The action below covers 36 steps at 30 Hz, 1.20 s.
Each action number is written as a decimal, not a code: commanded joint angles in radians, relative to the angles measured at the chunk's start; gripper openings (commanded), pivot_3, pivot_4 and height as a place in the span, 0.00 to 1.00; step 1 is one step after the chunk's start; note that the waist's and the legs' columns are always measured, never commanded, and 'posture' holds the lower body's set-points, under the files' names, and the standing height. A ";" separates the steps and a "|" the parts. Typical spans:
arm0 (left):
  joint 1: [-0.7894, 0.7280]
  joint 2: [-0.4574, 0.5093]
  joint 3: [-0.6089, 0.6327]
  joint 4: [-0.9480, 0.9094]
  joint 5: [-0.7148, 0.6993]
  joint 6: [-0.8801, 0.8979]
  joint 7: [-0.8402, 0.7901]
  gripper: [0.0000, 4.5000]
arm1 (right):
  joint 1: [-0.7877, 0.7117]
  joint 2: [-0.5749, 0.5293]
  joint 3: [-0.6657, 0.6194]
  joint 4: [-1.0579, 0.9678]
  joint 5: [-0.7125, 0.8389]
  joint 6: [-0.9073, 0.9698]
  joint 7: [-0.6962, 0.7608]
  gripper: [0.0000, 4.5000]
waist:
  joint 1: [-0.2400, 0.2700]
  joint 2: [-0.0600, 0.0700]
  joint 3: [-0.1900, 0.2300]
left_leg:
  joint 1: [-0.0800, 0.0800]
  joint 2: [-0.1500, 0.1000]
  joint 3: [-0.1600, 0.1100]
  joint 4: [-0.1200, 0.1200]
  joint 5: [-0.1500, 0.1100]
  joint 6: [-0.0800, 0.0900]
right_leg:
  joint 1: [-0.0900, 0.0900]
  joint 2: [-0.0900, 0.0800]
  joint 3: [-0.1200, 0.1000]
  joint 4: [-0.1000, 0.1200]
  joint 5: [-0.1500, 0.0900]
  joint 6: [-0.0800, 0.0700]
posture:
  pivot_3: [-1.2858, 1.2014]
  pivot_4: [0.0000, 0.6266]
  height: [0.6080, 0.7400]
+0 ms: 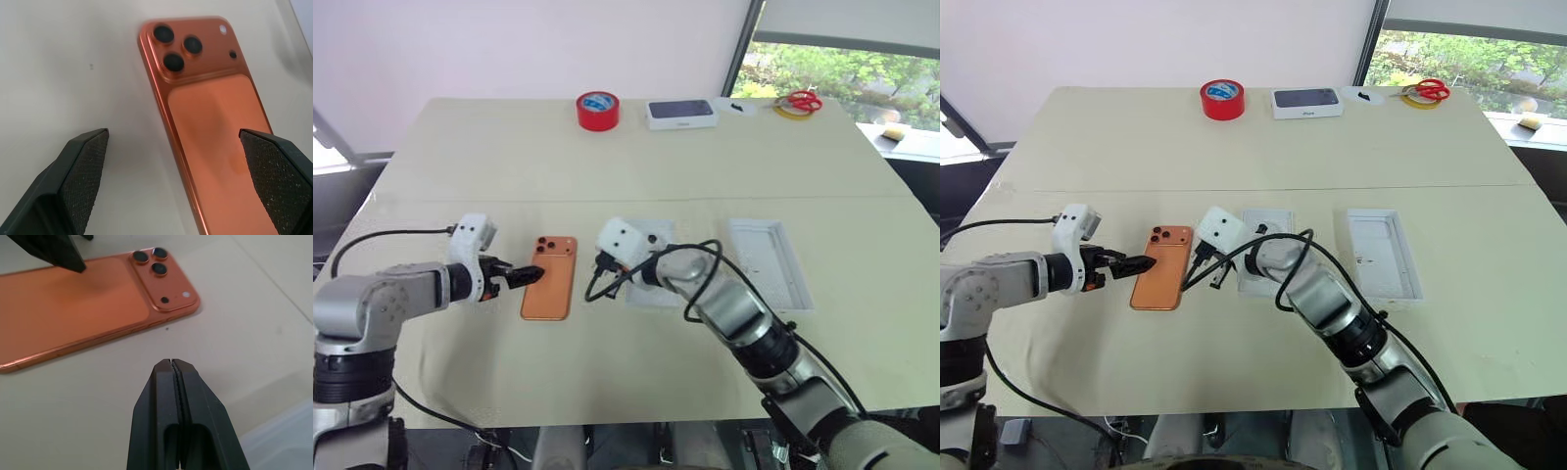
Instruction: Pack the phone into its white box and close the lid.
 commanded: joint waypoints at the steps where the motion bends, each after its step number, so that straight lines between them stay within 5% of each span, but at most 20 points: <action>1: 0.004 -0.034 0.011 -0.045 -0.052 0.136 -0.004 1.00 | -0.030 0.018 0.037 0.042 -0.010 -0.029 0.029 0.00 | 0.001 0.000 0.000 | 0.000 0.000 0.000 0.000 0.000 0.000 | 0.000 0.000 0.000 0.000 0.000 0.000 | 0.52 0.24 0.93; 12: 0.062 -0.176 0.010 -0.098 -0.249 0.178 0.130 1.00 | -0.057 0.029 0.085 0.112 -0.035 -0.052 0.091 0.00 | 0.005 0.000 -0.002 | 0.006 -0.001 0.002 0.000 0.000 0.000 | 0.003 -0.003 0.002 0.000 0.000 0.000 | 0.52 0.24 0.93; 28: -0.040 -0.297 0.096 0.093 -0.584 0.178 0.412 1.00 | -0.014 0.018 0.073 0.073 -0.062 -0.049 0.103 0.00 | 0.011 0.001 -0.003 | 0.006 -0.003 -0.007 0.001 -0.001 0.001 | 0.008 -0.003 -0.001 -0.001 0.000 0.000 | 0.52 0.24 0.93; 36: -0.065 -0.406 0.180 0.137 -0.548 0.177 0.585 1.00 | 0.006 0.033 0.063 0.055 -0.079 -0.026 0.104 0.00 | 0.026 0.001 -0.003 | 0.008 -0.004 -0.009 0.001 -0.001 0.002 | 0.010 -0.003 -0.002 -0.002 0.000 0.000 | 0.52 0.24 0.93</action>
